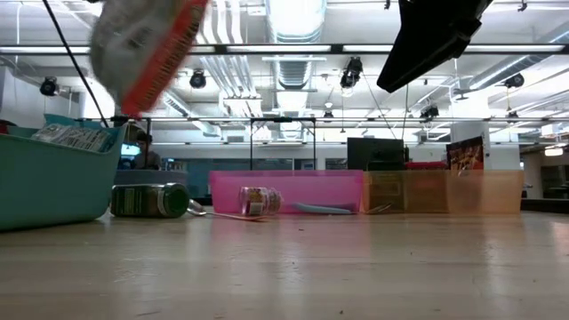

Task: Pick & Place Food Item
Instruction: Put the orange noodle pack into the green bin

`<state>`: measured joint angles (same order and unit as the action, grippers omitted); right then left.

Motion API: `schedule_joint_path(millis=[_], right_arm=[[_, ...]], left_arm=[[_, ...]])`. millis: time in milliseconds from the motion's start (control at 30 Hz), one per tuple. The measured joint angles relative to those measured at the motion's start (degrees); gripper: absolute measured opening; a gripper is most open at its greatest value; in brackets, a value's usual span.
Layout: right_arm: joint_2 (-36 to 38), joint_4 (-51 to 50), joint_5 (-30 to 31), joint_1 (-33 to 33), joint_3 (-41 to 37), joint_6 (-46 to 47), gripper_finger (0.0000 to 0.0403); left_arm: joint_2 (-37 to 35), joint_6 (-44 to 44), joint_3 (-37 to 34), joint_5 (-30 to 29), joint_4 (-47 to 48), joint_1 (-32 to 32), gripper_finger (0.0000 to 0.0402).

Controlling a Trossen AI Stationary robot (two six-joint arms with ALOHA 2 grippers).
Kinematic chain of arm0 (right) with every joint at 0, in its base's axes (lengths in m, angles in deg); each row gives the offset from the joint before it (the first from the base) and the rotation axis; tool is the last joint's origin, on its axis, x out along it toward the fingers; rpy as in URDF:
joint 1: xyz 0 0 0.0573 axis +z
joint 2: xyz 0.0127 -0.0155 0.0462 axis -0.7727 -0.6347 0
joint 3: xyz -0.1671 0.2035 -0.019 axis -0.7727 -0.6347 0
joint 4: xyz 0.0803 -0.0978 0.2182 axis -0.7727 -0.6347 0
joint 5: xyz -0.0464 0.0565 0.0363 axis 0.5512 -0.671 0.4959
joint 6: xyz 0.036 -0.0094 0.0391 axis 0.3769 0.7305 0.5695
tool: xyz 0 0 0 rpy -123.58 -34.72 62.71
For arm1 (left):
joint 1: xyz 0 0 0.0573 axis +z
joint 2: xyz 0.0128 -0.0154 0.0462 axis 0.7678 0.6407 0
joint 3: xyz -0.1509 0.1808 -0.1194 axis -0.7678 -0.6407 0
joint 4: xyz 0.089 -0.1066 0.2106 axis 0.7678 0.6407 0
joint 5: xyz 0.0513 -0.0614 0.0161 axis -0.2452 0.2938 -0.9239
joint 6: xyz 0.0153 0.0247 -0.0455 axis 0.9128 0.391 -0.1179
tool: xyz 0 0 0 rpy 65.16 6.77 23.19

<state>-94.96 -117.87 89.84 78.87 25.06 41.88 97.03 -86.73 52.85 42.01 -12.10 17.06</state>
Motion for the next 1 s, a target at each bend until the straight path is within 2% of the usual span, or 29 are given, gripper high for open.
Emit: schedule_joint_path(millis=[367, 800, 1000], right_arm=[[-0.02, 0.05, -0.43, 0.0, -0.14, 0.02, 0.0217], [-0.02, 0.2, -0.53, 0.0, -0.59, 1.11, 0.0217], [-0.02, 0.54, -0.79, 0.0, -0.63, 1.14, 0.0217]], left_arm=[[-1.04, -14.42, 7.87, -1.88, 17.69, -7.77, 0.0], [-0.84, -35.11, 8.45, 8.16, 21.45, -14.02, 0.0], [1.56, -44.19, 8.45, 13.09, 24.95, -17.23, 0.0]])
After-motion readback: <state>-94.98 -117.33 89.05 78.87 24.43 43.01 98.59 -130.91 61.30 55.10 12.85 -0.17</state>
